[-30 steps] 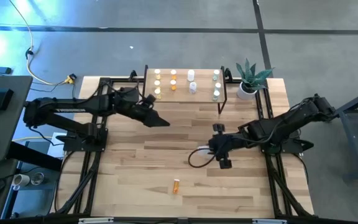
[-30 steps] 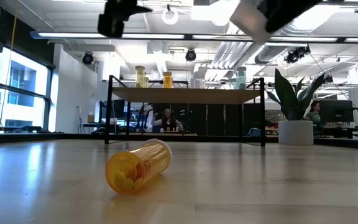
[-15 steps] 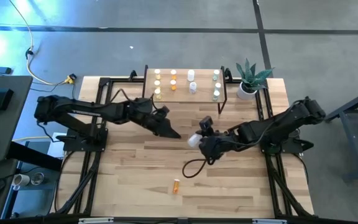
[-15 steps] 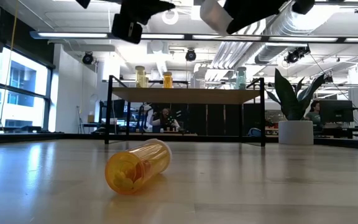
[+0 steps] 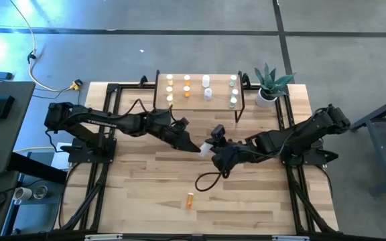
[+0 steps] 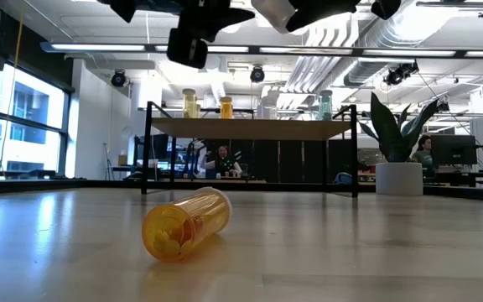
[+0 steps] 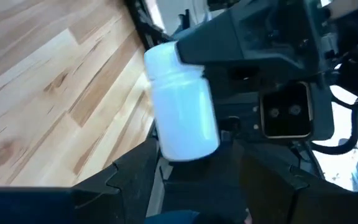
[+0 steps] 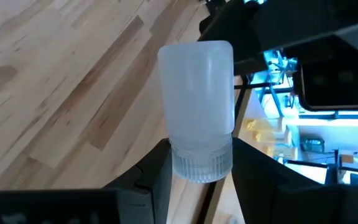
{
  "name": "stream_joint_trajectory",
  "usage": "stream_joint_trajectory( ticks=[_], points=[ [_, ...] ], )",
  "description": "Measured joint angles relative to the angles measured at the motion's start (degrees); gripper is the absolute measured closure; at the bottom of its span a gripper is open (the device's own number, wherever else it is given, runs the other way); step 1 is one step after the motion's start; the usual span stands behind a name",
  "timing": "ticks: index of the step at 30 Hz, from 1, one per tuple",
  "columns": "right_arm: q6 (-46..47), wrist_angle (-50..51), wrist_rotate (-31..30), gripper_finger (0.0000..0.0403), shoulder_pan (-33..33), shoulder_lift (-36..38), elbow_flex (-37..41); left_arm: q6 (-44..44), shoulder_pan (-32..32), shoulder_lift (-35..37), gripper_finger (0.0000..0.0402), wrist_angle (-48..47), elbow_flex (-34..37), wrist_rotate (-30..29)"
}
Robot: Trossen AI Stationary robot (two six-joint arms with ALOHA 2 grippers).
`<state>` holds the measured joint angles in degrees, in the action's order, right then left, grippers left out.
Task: Pick and place medicine bottles onto shelf by color
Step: Put the white pill bottle on the shelf and align it to the other white pill bottle
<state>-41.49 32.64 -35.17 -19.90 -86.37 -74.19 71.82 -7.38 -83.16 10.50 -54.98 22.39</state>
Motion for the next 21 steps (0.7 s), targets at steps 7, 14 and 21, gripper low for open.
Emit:
stream_joint_trajectory(
  ticks=[7, 14, 21],
  points=[
    [-1.05, -2.47, 0.08, 0.0277, 0.44, 0.0, 0.0, 0.01, 0.0, -0.94, 0.02, 1.08, 0.0, 0.19],
    [-1.57, -4.68, 0.16, 0.0277, 1.62, 0.02, 0.0, 0.03, -0.06, -1.05, 0.02, 2.04, -0.02, 0.2],
    [-5.1, -6.48, 0.61, 0.0277, 1.99, 0.02, 0.02, 0.01, -0.09, -1.05, 0.02, 2.03, -0.02, 0.72]
  ],
)
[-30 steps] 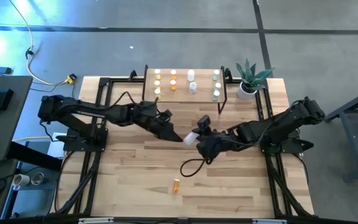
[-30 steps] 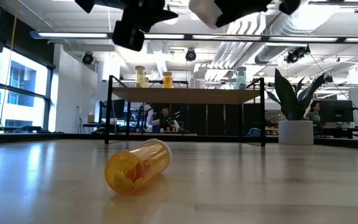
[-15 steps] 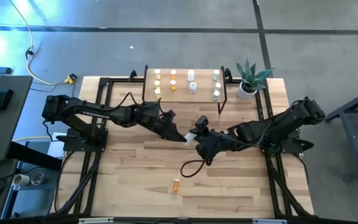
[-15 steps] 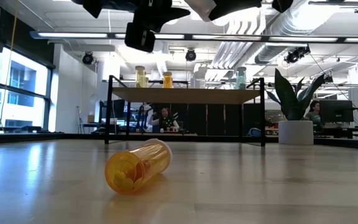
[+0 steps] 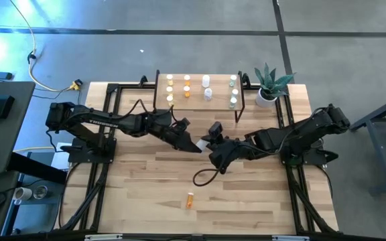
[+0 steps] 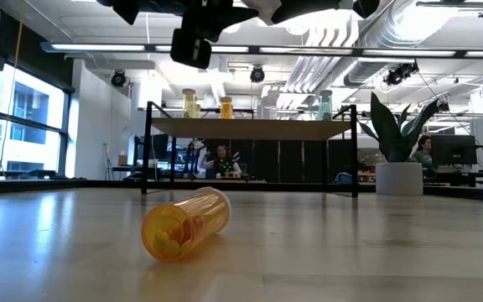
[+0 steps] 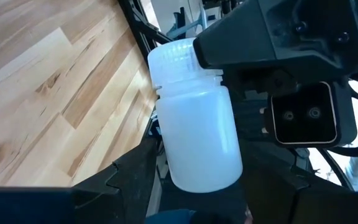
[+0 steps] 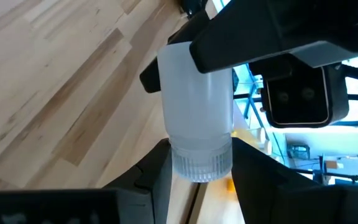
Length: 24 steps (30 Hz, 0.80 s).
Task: Pick and place medicine bottles onto shelf by color
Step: Put the white pill bottle on the shelf and align it to the other white pill bottle
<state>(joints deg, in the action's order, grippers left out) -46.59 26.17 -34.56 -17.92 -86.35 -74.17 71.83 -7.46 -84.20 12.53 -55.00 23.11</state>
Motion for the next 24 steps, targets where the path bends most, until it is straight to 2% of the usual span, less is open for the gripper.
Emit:
stream_joint_trajectory(
  ticks=[6, 15, 21, 24],
  points=[
    [-1.74, -0.05, 0.4, 0.0276, -0.01, 0.0, 0.0, -0.04, -0.02, 0.0, 0.0207, -0.17, 0.0, 0.02],
    [-4.91, -0.08, 0.5, 0.0276, -0.08, 0.04, 0.0, -0.19, -0.02, 0.0, 0.0261, -0.29, 0.0, 0.07],
    [-0.29, -0.15, 0.53, 0.0273, -0.15, 0.05, 0.0, -0.2, -0.02, 0.0, 0.0248, -0.28, 0.0, 1.44],
    [2.57, -0.17, 0.29, 0.0255, -0.17, 0.06, 0.0, -0.24, -0.03, 0.0, 0.0245, -0.35, 0.0, 1.76]
  ],
)
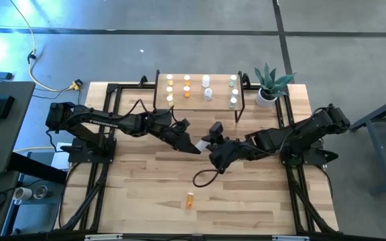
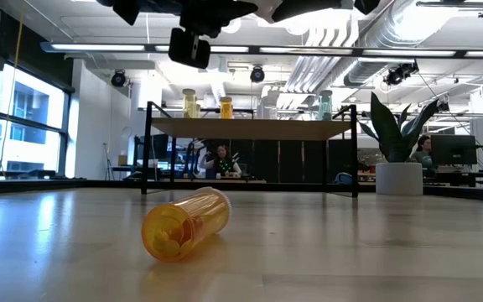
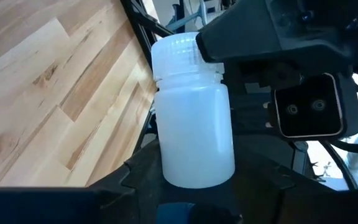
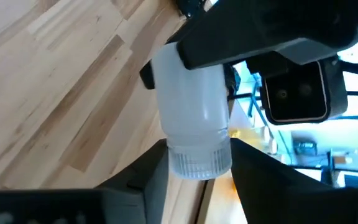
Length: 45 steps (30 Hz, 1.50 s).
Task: Pick and place medicine bottles onto shelf by color
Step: Put the white pill bottle on the shelf and align it to the other white pill bottle
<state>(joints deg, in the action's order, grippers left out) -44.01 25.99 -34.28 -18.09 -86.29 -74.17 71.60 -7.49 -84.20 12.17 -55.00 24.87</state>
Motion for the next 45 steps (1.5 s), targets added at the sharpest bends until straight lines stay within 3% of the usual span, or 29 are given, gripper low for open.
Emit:
stream_joint_trajectory(
  ticks=[4, 8, 21, 30, 37, 45],
  points=[
    [3.23, -0.58, -1.56, 0.0218, 0.04, 0.01, 0.0, -0.22, -0.3, 0.0, 0.0254, -0.16, 0.0, -0.2],
    [5.75, -0.47, -7.63, 0.0196, 0.02, 0.01, 0.0, -1.41, -0.96, 0.0, 0.0259, -0.13, 0.0, -0.32],
    [19.8, 9.03, -15.52, 0.0191, 1.7, 0.19, 0.0, -9.32, -5.17, -0.02, 0.0258, -0.5, 0.0, -0.03],
    [33.32, 13.22, -15.93, 0.019, 8.47, 2.36, 0.0, -18.54, -10.17, -0.02, 0.0255, -0.3, 0.0, -0.07],
    [37.36, 10.36, -7.69, 0.019, 16.58, 6.28, 0.0, -29.33, -14.2, -0.02, 0.0254, -0.29, 0.0, -0.2],
    [43.82, -0.3, 12.43, 0.019, 27.73, 10.1, 0.0, -42.64, -16.86, -0.02, 0.0255, -0.29, 0.0, -0.16]
  ],
)
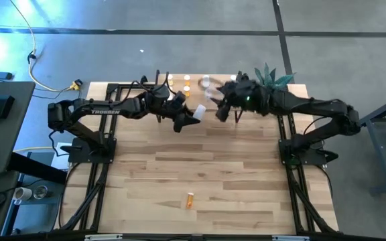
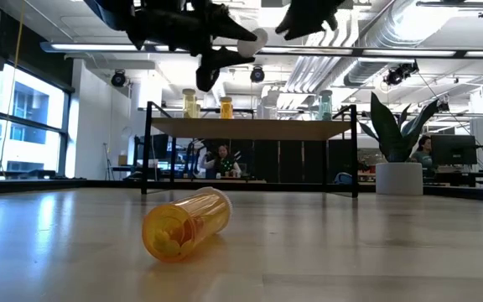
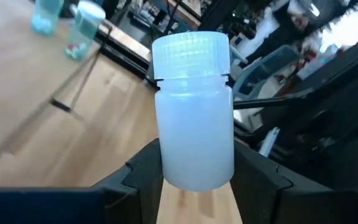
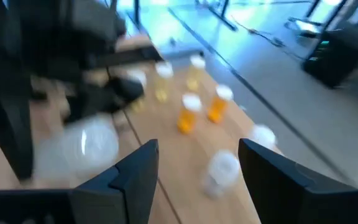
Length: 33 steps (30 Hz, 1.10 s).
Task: Pick and place medicine bottles onto shelf by color
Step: Put the white pill bottle on the shelf and align it to the other white pill bottle
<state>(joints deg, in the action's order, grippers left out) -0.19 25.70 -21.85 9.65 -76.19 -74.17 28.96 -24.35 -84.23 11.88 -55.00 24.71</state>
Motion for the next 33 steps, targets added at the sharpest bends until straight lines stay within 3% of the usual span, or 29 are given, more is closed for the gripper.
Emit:
stream_joint_trajectory(
  ticks=[7, 15, 23, 33],
  points=[
    [12.78, -10.55, 18.45, 0.019, 8.34, -0.37, 0.0, -11.67, -0.63, 0.0, 0.0255, 0.02, 0.0, -0.14],
    [25.83, -11.77, 33.62, 0.019, 12.59, -0.58, 0.0, -24.32, -0.64, 0.0, 0.0253, 0.09, 0.0, -5.71],
    [28.71, -10.46, 35.13, 0.019, 11.26, -1.94, 0.0, -32.2, -0.64, 0.0, 0.0252, 0.35, 0.0, -12.18],
    [23.17, -10.39, 29.15, 0.019, 7.71, -5.56, 0.0, -32.2, -0.64, 0.0, 0.0253, -0.04, 0.0, -13.61]
  ],
)
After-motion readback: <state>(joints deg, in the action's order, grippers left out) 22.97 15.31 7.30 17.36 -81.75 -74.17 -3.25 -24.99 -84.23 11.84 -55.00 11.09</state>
